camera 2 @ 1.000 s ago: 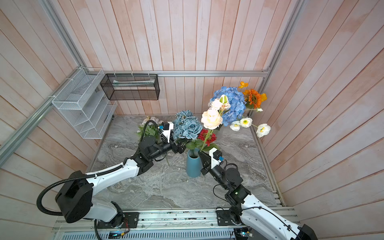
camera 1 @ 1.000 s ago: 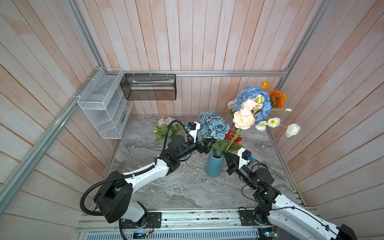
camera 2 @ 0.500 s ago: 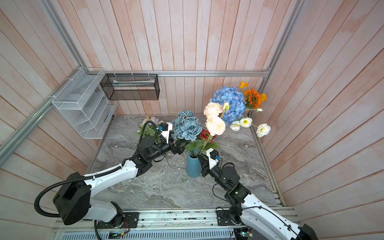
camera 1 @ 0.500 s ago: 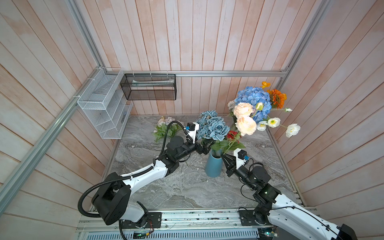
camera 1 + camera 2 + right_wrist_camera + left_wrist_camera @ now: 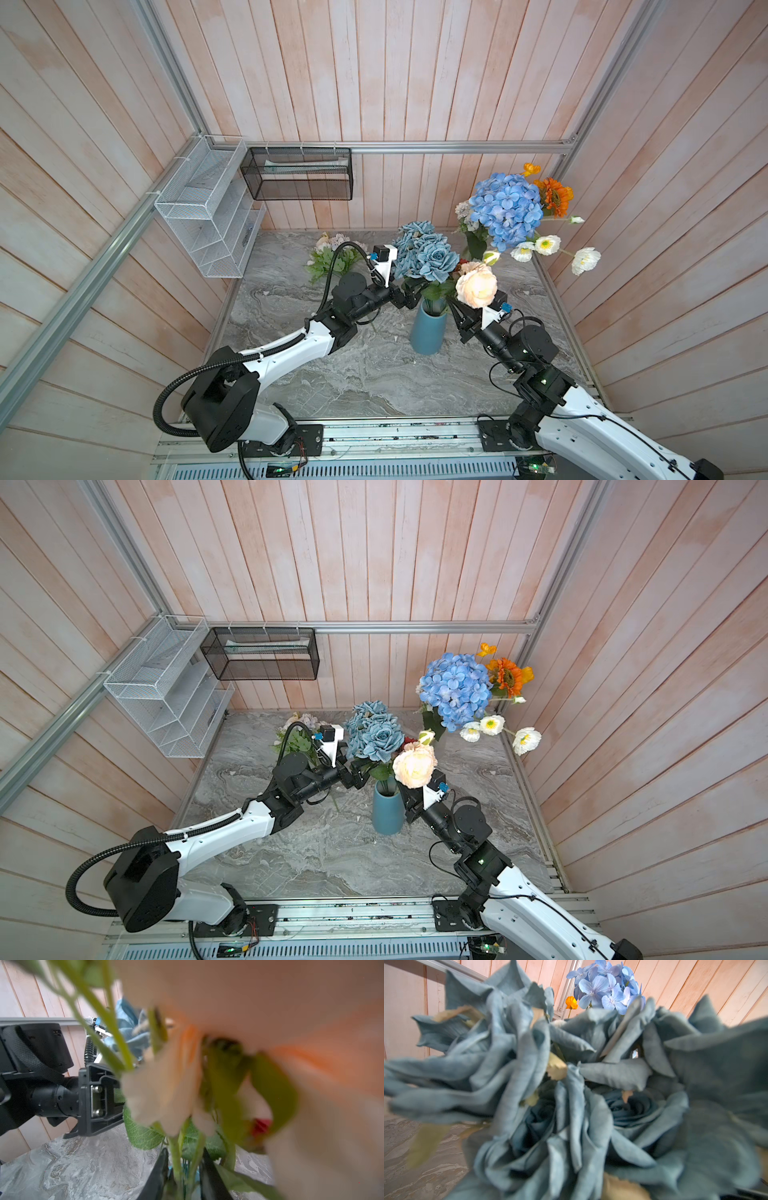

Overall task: Arrange the flowers into the vase
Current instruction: 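Lower the pink rose stem into the teal vase with the right gripper, then open the right gripper and draw back while the left reaches the flower bunch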

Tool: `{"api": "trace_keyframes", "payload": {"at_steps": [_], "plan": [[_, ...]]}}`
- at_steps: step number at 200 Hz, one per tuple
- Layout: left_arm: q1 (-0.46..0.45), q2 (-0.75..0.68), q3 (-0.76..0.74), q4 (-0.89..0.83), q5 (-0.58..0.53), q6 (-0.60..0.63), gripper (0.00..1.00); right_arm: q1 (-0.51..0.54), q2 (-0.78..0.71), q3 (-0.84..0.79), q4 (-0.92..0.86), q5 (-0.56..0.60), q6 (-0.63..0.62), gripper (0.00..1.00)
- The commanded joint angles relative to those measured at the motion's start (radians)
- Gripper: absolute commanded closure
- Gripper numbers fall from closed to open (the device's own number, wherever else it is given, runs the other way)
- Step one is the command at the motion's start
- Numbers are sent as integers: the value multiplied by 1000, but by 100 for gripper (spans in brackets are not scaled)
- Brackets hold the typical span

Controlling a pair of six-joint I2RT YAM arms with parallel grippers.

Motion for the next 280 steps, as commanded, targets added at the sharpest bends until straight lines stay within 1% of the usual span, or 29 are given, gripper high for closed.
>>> {"api": "trace_keyframes", "payload": {"at_steps": [1, 17, 37, 70, 97, 112, 130, 144, 152, 172, 184, 201, 213, 230, 244, 260, 280], "plan": [[7, -23, -20, 15, -20, 4, 0, 4, 6, 21, 16, 13, -7, 79], [7, -25, -20, 14, -21, 5, 0, 4, 17, 9, 17, 16, 1, 83], [7, -24, -21, 14, -20, 6, 0, 4, 29, -13, 11, 30, 5, 85], [7, -32, -30, 14, -28, 1, 0, 4, 40, -69, 25, 61, 14, 87], [7, -53, -38, 1, -32, -2, 0, 4, 51, -92, 27, 60, 38, 87], [7, -74, -43, -21, -42, -3, 0, 4, 46, -89, 11, 52, 47, 81], [9, -111, -61, -52, -67, 0, 0, 4, 25, -77, -14, 44, 51, 64], [13, -149, -85, -81, -92, 2, 0, 4, 0, -65, -40, 43, 52, 55], [19, -173, -102, -100, -118, 1, 0, 4, -16, -60, -59, 42, 52, 49], [38, -245, -164, -149, -208, -12, 0, 4, -62, -43, -112, 43, 55, 41], [59, -287, -207, -178, -274, -35, 0, 4, -87, -42, -141, 45, 58, 40], [111, -334, -261, -247, -370, -99, 0, 4, -121, -45, -178, 56, 75, 40], [162, -351, -293, -291, -394, -148, 0, 4, -138, -55, -205, 65, 96, 40], [237, -353, -338, -313, -366, -197, 0, 4, -157, -65, -242, 78, 142, 40], [276, -333, -360, -314, -349, -204, 0, 4, -165, -76, -260, 89, 176, 40], [312, -285, -359, -313, -318, -196, 0, 4, -176, -97, -261, 108, 217, 40], [349, -196, -332, -311, -250, -193, 4, 4, -187, -123, -255, 131, 260, 40]]}}
